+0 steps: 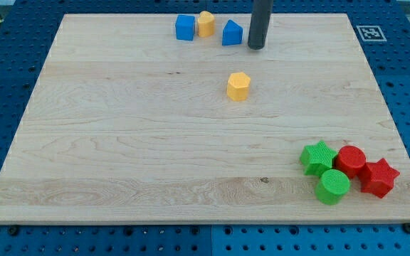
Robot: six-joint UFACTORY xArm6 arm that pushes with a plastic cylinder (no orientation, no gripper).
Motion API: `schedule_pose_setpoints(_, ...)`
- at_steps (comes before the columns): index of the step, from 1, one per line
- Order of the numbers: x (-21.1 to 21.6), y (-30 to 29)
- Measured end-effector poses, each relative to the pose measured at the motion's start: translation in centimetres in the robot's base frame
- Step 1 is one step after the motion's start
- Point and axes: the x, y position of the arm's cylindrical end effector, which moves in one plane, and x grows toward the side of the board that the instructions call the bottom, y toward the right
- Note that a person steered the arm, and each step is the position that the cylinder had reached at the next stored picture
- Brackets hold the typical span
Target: Push the yellow hexagon to the bottom center
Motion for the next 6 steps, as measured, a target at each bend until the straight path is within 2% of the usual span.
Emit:
schedule_pose_setpoints(4,-0.2,-4.3)
schedule_pose_setpoints(6,6.0,-4.9)
